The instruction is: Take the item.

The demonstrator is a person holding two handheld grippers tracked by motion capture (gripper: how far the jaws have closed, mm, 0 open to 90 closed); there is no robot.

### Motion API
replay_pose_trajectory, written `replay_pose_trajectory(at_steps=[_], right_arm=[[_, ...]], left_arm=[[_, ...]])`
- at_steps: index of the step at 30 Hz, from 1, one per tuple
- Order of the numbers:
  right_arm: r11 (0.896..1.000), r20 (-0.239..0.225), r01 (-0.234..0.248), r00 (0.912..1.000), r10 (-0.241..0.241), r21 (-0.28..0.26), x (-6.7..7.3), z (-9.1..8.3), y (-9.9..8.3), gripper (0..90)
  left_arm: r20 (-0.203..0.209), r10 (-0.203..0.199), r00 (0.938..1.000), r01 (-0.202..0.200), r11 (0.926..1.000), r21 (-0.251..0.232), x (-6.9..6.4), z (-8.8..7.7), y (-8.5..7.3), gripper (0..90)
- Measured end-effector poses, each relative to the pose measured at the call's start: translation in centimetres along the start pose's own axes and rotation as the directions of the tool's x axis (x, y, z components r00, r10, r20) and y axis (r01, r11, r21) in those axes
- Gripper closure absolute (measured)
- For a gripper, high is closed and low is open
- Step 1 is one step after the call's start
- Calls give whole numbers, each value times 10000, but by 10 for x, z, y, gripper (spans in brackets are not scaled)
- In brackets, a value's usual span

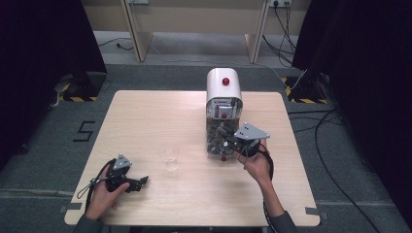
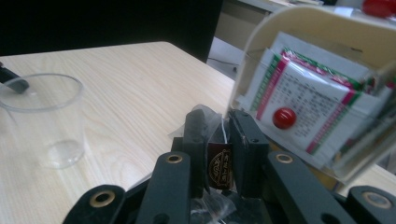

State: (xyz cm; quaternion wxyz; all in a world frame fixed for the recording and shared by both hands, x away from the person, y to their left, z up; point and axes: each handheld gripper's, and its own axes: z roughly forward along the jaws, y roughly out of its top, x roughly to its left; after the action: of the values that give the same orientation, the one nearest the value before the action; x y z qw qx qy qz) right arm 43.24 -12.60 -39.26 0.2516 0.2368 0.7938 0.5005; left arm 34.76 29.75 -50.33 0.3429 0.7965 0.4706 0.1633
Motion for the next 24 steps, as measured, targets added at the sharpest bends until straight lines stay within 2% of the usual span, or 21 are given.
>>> replay_pose_trajectory(at_steps=[4, 13, 20, 21, 24], right_arm=[[9998, -172, 129, 9998, -131, -145, 6, 0, 6, 779], [9994, -481, 102, 9988, -117, -318, 13, 2, 14, 779], [9982, -921, 253, 9953, -303, -549, 24, 14, 26, 780], [9970, -946, 401, 9944, -463, -658, 25, 16, 28, 780], [9965, -1134, 350, 9926, -435, -756, 32, 19, 33, 780]], left_arm=[[-1, -2, 10000, 2, 10000, 0, 0, 0, 0, 0], [1, -3, 10000, 3, 10000, -1, 0, 0, 0, 0], [-6, -4, 10000, 4, 10000, -5, 0, 0, 0, 0], [1, -3, 10000, 3, 10000, -3, 0, 0, 0, 0], [2, -4, 10000, 4, 10000, -1, 0, 0, 0, 0]])
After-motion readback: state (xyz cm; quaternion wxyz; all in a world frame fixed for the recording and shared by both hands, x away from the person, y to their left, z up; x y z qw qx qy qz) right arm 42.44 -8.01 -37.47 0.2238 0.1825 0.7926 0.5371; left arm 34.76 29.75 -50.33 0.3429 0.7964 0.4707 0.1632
